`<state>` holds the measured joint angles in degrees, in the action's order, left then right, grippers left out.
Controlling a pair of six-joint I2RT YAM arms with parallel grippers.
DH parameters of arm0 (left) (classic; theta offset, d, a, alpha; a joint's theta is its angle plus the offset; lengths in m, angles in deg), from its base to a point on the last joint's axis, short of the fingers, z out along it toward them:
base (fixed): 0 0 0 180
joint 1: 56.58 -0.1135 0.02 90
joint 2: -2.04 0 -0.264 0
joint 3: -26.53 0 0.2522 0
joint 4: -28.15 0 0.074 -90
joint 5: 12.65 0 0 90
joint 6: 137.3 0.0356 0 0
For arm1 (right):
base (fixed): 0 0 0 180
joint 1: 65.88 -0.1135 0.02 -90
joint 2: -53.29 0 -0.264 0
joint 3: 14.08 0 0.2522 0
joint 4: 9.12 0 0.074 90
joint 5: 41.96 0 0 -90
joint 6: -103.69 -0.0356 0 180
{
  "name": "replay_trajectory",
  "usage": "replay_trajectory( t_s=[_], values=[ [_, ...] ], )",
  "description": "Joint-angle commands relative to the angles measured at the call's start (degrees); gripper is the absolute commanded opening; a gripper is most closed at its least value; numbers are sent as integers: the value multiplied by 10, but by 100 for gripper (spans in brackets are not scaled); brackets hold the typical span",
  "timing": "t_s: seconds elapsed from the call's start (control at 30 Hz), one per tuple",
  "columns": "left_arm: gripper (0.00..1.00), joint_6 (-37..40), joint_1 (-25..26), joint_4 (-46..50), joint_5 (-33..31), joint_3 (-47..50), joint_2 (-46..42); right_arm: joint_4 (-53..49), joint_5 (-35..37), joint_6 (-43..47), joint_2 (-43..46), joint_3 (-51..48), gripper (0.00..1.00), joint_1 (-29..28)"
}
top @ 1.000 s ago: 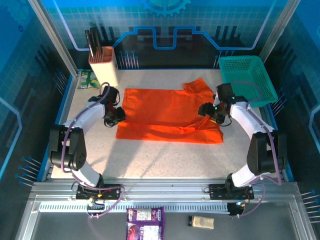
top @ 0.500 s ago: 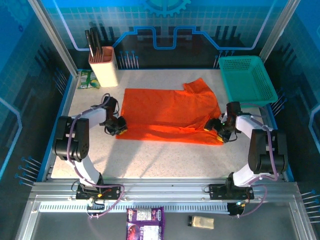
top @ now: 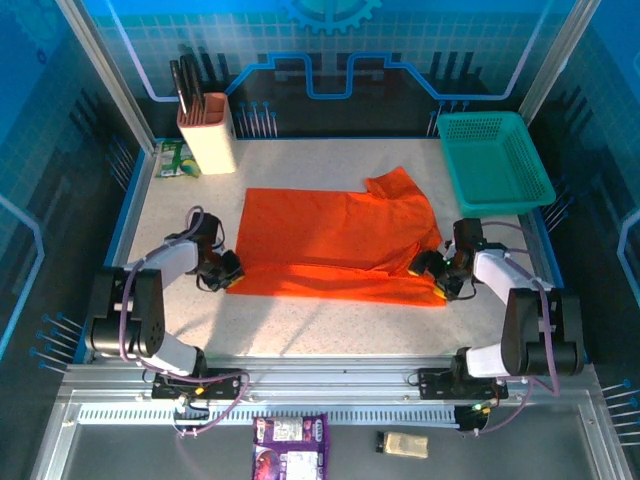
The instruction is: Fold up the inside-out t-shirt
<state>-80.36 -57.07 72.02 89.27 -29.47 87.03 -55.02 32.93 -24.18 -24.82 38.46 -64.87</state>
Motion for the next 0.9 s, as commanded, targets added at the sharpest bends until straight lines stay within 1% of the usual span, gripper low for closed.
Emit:
replay_trajectory(
  t_s=[0.0, 0.17, 0.33, 0.47, 0.67, 0.87],
  values=[
    [14, -8, 1, 38, 3, 1, -48, -54, 16, -20, 41, 5, 82, -40],
    [16, 4, 28, 85, -8, -53, -88, -46, 16, -60, 61, 45, 83, -116],
    [17, -5, 77, 82, 2, -88, -78, 31, -27, -105, 17, 65, 83, -169],
    [17, -14, 102, 60, 7, -89, -37, 75, -47, -136, -39, 79, 83, -189],
    [18, -15, 106, 43, 3, -75, -24, 140, -57, -183, -78, 68, 84, -207],
    [18, -13, 106, 44, -1, -66, -28, 177, -42, -178, -112, 110, 84, -208]
  ],
)
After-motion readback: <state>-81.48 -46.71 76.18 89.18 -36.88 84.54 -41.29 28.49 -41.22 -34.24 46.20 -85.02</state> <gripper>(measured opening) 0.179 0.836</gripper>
